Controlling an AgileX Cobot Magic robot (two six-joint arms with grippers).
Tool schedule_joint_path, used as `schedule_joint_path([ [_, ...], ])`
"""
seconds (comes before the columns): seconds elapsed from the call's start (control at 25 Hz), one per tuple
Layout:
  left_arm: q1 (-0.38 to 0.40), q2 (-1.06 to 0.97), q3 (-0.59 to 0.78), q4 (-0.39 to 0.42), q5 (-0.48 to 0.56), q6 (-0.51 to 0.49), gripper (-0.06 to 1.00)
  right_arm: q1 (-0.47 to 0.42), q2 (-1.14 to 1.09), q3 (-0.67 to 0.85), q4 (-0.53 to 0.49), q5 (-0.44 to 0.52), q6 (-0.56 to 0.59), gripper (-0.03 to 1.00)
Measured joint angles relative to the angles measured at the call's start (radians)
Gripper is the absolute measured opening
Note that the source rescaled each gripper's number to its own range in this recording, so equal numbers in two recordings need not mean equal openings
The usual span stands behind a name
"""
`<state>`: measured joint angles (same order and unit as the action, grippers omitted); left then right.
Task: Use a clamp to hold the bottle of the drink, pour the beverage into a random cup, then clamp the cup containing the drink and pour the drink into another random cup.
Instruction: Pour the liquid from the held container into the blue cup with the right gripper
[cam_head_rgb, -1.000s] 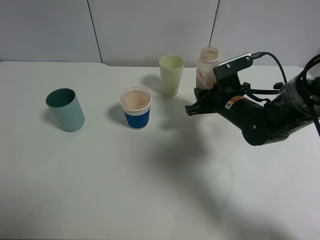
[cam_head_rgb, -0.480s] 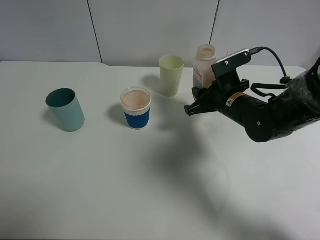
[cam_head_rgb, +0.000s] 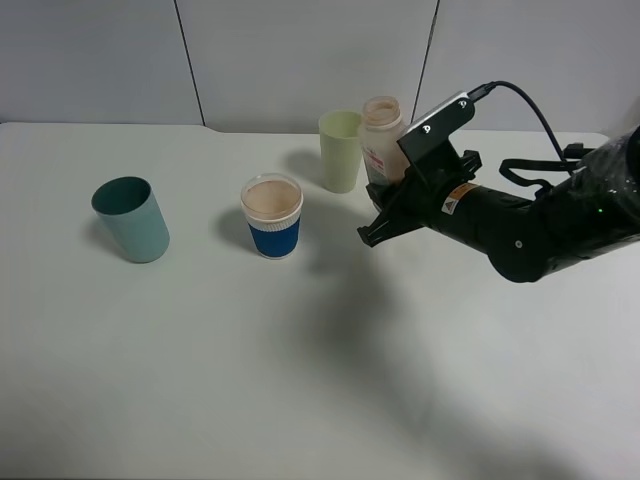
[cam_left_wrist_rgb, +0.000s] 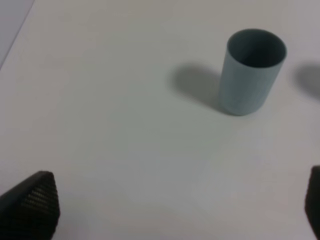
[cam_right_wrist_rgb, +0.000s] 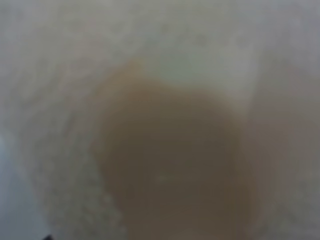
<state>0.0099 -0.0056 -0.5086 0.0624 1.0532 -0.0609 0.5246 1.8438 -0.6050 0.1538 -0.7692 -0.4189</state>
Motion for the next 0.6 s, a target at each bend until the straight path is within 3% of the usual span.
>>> schedule_joint_path([
  [0.6, 0.0, 0.0, 0.0, 0.0, 0.0, 0.001, 1.0, 0.015, 0.011, -0.185, -0.078, 0.175, -0.032, 0.01],
])
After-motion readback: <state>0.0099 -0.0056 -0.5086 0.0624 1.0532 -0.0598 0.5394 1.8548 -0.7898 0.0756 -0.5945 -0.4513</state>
